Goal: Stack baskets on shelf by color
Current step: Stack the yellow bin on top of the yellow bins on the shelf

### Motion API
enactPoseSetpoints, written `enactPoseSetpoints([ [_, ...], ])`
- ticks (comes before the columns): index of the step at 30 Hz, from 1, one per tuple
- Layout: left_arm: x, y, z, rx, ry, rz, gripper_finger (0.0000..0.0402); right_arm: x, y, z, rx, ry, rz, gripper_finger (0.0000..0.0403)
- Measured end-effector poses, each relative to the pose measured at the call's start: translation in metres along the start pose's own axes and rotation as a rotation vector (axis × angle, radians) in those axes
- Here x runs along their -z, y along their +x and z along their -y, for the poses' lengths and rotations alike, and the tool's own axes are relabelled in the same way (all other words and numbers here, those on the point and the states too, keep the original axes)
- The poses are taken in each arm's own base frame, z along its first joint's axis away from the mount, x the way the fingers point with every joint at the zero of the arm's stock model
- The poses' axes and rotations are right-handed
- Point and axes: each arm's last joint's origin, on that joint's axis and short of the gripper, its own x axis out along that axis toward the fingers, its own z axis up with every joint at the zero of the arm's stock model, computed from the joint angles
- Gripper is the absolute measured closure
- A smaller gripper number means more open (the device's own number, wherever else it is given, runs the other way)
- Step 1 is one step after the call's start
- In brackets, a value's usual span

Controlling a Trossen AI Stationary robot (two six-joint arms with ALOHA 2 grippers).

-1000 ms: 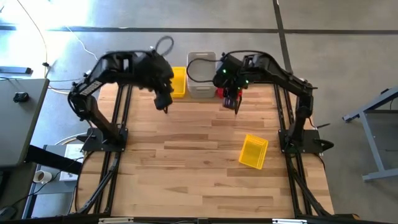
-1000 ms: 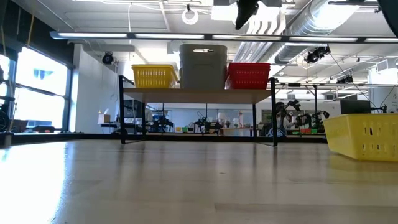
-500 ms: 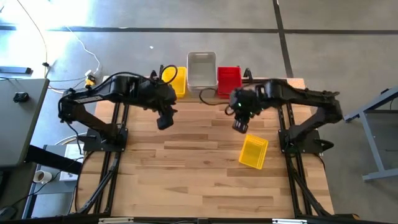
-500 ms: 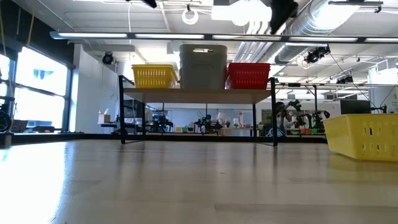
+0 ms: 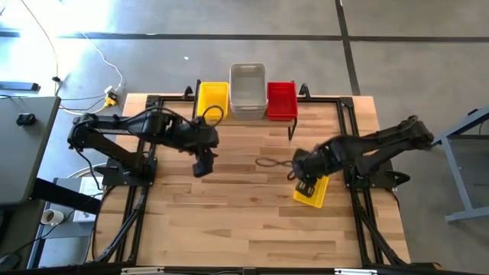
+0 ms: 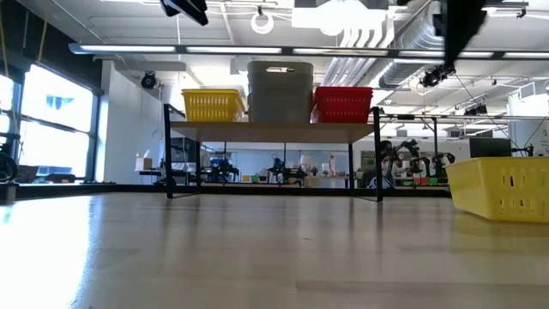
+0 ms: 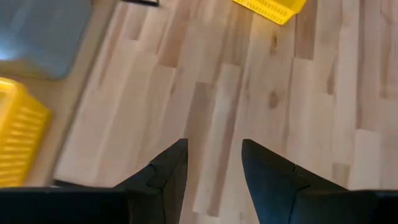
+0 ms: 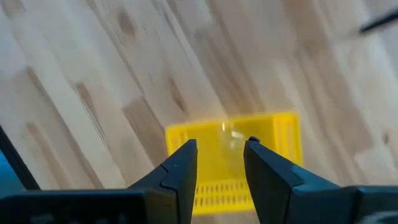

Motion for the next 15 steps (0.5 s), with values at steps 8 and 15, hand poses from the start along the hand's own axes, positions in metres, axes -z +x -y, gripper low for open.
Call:
enactPoseSetpoints([
  [8, 0.006, 0.006, 0.018, 0.038, -0.012, 0.010, 0.0259, 0.037, 0.030, -0.009, 0.059, 0.009, -0.143, 0.0285],
  [15, 0.005, 0.005, 0.020, 0.045, -0.080, 0.023, 0.0259, 0.066, 0.046, -0.015, 0.045, -0.250, -0.264, 0.0285],
])
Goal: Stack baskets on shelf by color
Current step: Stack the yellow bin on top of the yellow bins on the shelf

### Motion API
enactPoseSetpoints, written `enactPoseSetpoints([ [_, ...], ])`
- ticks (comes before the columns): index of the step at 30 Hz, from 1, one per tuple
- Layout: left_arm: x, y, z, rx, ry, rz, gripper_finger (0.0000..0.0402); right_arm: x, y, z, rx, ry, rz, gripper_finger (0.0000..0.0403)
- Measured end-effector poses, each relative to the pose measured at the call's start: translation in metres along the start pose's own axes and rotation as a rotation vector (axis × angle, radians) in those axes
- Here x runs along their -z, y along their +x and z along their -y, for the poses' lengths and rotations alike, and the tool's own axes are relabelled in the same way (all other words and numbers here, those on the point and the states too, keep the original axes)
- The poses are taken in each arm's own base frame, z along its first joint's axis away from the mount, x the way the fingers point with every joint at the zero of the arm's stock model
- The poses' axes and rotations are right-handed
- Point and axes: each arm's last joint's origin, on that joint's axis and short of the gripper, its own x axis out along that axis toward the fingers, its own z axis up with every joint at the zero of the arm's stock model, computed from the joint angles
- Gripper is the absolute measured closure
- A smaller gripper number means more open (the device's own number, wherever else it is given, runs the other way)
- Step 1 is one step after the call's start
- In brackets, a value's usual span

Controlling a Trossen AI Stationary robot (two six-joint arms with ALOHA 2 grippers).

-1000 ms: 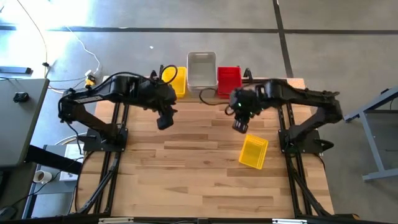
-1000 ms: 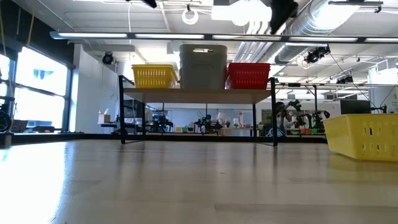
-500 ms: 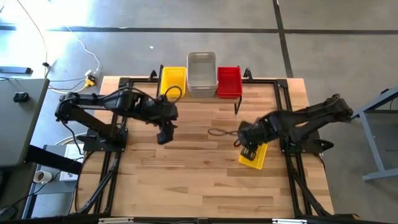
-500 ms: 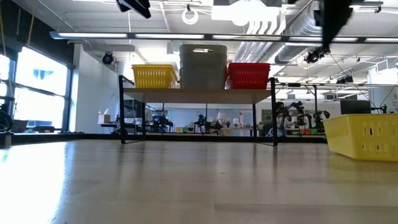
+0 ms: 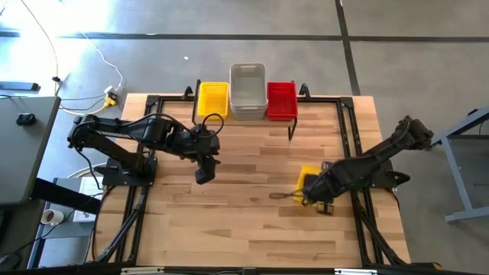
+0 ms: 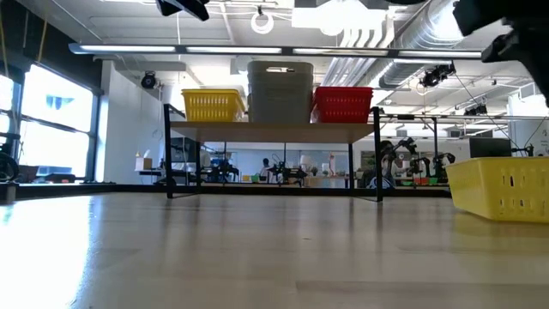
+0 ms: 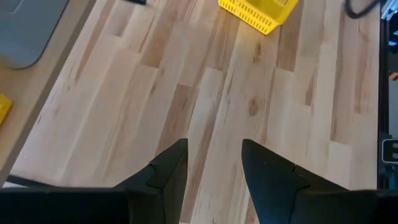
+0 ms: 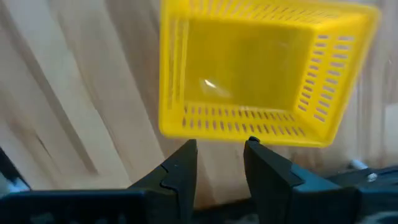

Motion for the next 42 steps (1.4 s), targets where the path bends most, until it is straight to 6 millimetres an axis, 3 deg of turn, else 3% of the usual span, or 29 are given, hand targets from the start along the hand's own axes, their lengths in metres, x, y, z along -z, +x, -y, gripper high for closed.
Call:
enactPoseSetpoints([
  [7, 0.000, 0.000, 0.000, -0.001, -0.002, -0.001, 0.0259, 0.019, 0.015, -0.010, 0.031, -0.417, -0.048, 0.0285],
  [13, 0.000, 0.000, 0.000, -0.002, -0.003, -0.001, 0.0259, 0.029, 0.033, -0.006, 0.092, -0.620, -0.095, 0.0285],
  [22, 0.000, 0.000, 0.000, -0.004, -0.002, -0.001, 0.0259, 0.033, 0.052, 0.007, 0.192, -0.488, -0.120, 0.0285],
  [32, -0.001, 0.001, -0.004, -0.014, -0.004, 0.001, 0.0259, 0.031, 0.052, 0.006, 0.200, -0.598, -0.093, 0.0285],
  [35, -0.002, 0.001, -0.006, -0.018, -0.010, 0.001, 0.0259, 0.032, 0.052, 0.007, 0.209, -0.527, -0.106, 0.0285],
  [42, -0.002, 0.001, -0.006, -0.019, 0.016, 0.000, 0.0259, 0.037, 0.043, 0.011, 0.183, -0.174, -0.044, 0.0285],
])
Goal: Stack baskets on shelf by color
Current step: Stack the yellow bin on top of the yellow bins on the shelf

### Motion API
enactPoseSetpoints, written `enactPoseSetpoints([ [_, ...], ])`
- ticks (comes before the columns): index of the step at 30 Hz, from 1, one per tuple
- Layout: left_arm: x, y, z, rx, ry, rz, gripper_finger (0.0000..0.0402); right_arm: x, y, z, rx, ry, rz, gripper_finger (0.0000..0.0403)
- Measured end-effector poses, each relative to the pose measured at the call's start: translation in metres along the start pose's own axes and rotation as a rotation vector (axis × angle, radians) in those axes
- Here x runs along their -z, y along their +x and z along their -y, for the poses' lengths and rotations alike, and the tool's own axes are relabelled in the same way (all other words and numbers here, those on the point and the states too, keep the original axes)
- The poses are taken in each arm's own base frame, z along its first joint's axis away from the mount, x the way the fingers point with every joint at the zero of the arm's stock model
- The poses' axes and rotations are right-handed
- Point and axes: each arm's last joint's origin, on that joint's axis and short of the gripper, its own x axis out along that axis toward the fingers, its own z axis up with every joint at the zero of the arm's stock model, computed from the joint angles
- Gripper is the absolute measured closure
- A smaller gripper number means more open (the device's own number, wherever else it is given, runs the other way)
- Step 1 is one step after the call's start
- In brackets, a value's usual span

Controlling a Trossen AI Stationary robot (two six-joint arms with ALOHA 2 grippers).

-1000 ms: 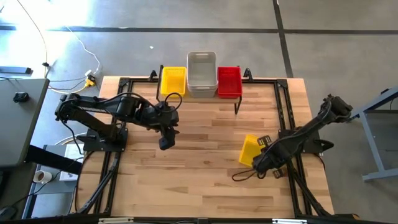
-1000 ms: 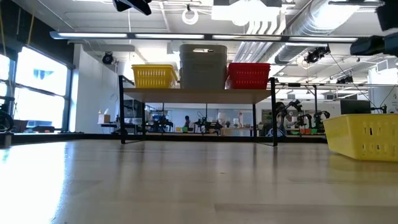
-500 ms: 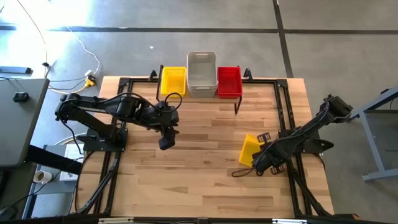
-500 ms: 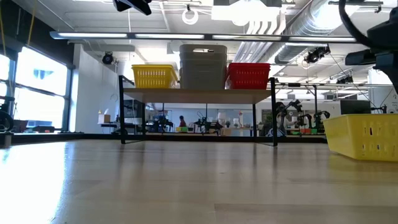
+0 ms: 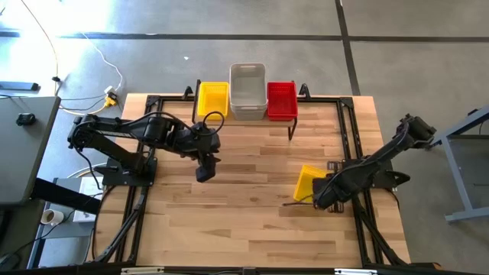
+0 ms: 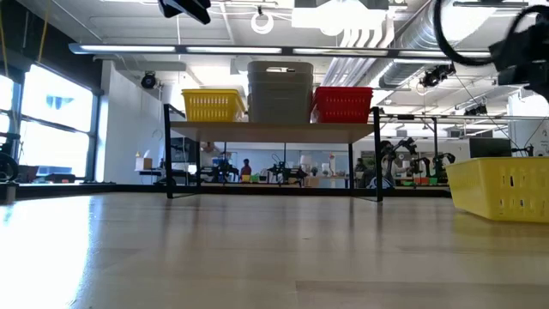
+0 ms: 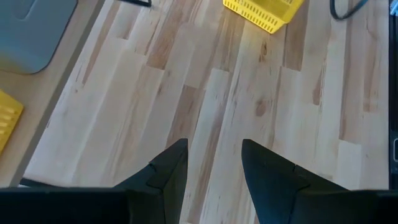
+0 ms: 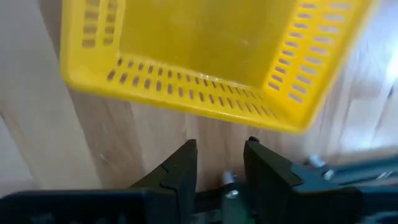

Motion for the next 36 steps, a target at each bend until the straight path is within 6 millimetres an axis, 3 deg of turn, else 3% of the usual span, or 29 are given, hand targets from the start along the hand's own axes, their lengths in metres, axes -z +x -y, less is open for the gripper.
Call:
enactPoseSetpoints([
  [8, 0.000, 0.000, 0.000, 0.000, 0.028, 0.000, 0.0259, 0.012, -0.018, 0.014, -0.068, 0.626, 0.126, 0.0285],
  [16, 0.000, 0.000, 0.000, 0.001, 0.052, -0.001, 0.0259, 0.012, -0.019, 0.014, -0.108, 1.131, 0.114, 0.0285],
  [22, 0.000, 0.000, 0.000, 0.002, 0.052, -0.001, 0.0259, 0.012, -0.010, 0.014, -0.105, 1.292, 0.131, 0.0285],
  [36, 0.000, 0.000, 0.000, 0.004, 0.084, -0.001, 0.0259, 0.014, 0.047, 0.009, -0.205, 1.470, 0.107, 0.0290],
])
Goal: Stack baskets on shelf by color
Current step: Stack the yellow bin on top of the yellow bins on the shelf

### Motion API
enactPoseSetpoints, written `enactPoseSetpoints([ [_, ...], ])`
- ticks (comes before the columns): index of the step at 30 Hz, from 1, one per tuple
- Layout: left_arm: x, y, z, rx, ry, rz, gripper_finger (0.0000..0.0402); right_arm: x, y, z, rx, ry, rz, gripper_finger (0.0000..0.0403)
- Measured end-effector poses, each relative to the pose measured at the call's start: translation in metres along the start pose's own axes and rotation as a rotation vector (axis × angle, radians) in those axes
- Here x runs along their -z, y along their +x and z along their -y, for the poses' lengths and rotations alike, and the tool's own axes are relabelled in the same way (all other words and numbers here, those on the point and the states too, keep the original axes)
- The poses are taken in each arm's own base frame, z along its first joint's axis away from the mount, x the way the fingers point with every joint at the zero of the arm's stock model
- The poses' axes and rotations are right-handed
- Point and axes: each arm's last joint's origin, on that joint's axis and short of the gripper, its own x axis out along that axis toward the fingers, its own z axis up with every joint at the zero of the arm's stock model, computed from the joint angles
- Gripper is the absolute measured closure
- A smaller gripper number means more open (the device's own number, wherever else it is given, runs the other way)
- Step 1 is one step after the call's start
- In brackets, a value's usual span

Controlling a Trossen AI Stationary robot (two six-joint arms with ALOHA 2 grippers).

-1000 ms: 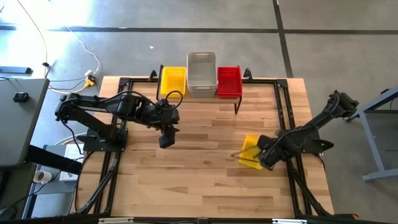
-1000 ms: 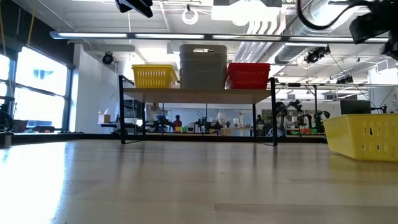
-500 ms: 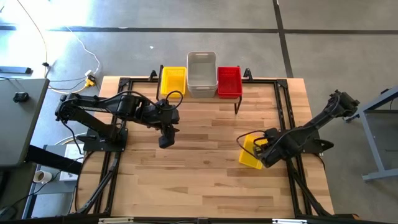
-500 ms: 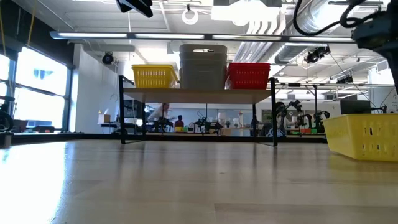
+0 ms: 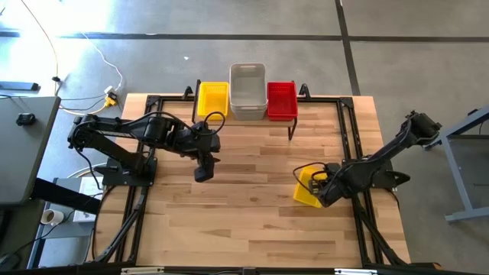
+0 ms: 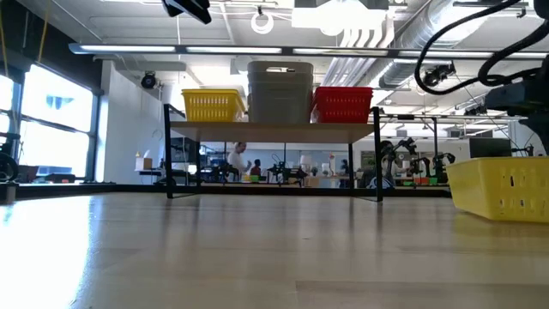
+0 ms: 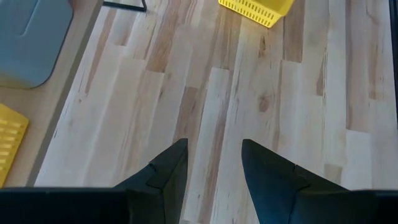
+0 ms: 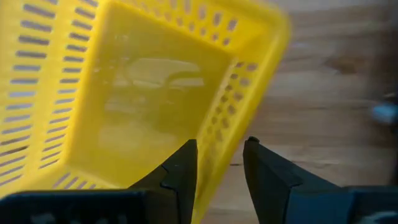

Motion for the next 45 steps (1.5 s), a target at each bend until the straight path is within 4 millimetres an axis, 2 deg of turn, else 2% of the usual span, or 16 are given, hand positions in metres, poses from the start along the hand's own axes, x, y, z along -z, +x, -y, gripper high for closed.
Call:
enactPoseSetpoints([
  [3, 0.000, 0.000, 0.000, 0.000, 0.019, 0.001, 0.0259, 0.002, 0.002, -0.002, -0.035, 0.006, -0.019, 0.0322],
  [7, 0.000, 0.000, 0.001, 0.003, 0.024, 0.002, 0.0259, 0.002, -0.001, -0.006, -0.075, 0.010, -0.001, 0.0390],
  [12, 0.000, 0.000, 0.001, 0.003, 0.024, 0.002, 0.0259, 0.001, -0.009, -0.016, -0.127, 0.070, 0.016, 0.0393],
  [18, -0.003, 0.000, 0.003, 0.016, 0.022, 0.039, 0.0259, -0.005, -0.029, -0.038, -0.260, 0.107, 0.122, 0.0400],
  [23, -0.005, -0.002, 0.011, 0.040, 0.057, 0.078, 0.0259, -0.005, -0.041, -0.072, -0.294, 0.064, 0.203, 0.0401],
  [34, 0.000, -0.007, 0.037, 0.082, 0.126, 0.102, 0.0259, -0.012, -0.067, -0.163, -0.327, -0.086, 0.411, 0.0402],
  [40, 0.005, 0.002, 0.056, 0.078, 0.181, 0.078, 0.0259, -0.024, -0.078, -0.203, -0.360, -0.153, 0.491, 0.0402],
  [45, 0.009, 0.013, 0.071, 0.029, 0.228, 0.052, 0.0259, -0.031, -0.083, -0.228, -0.375, -0.228, 0.522, 0.0403],
])
